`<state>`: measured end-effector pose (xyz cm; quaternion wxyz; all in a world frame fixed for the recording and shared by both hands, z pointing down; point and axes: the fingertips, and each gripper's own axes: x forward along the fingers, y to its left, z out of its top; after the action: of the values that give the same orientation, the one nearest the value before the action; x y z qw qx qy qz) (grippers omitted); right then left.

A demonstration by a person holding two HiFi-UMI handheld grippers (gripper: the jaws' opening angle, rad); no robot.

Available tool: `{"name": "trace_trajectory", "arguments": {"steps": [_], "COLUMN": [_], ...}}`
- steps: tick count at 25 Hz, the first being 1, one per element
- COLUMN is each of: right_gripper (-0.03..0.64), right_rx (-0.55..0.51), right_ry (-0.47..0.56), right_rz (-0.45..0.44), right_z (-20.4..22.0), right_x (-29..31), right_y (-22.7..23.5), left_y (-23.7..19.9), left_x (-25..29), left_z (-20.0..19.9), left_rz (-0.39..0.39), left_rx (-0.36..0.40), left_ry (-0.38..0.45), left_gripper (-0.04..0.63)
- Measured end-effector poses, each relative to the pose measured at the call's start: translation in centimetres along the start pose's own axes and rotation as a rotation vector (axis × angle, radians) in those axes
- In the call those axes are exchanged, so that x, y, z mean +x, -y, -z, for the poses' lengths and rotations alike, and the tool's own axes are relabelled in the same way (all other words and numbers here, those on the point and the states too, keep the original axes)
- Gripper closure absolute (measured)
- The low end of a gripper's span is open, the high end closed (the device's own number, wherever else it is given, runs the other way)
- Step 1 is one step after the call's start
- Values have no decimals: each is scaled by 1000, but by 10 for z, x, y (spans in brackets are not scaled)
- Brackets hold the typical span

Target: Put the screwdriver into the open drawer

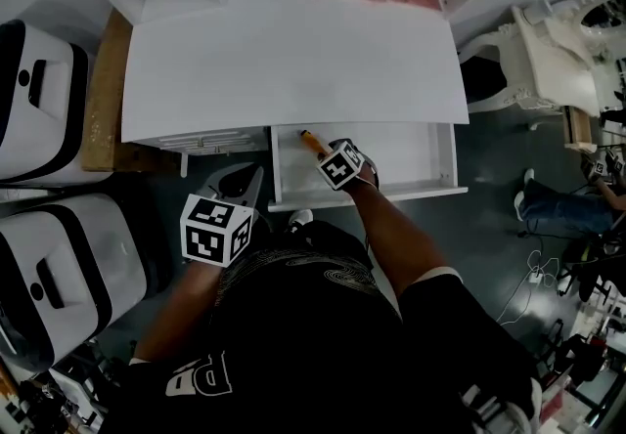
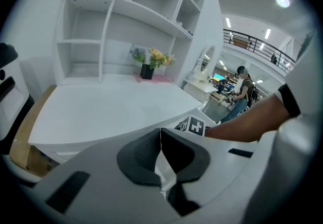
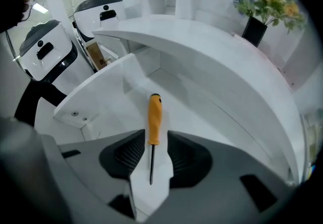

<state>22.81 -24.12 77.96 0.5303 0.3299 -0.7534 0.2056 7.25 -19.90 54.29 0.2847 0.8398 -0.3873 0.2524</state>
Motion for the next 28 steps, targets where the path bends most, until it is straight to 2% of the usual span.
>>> {"name": "trace_trajectory", "arguments": {"steps": [9,19,24,28], "right_gripper": [480,598,606,607], "right_rx": [23,102,163,268], "right_ry": [82,178,294,445], "right_rz": [35,65,44,18], "right_z": [-5,8,-8,-23], "right_x": [-40,-92,-124,-165], "right_y": [3,-5,-15,-24], "left_y": [6,27,36,43], "left_x": [-16,-31,-33,-43], "left_z": [-11,-18,-14,-14], "left_rz": [1,1,11,15], "left_rx": [14,32,42,53], "left_ry": [29,65,62,76], "left_gripper": [580,580,580,580]}}
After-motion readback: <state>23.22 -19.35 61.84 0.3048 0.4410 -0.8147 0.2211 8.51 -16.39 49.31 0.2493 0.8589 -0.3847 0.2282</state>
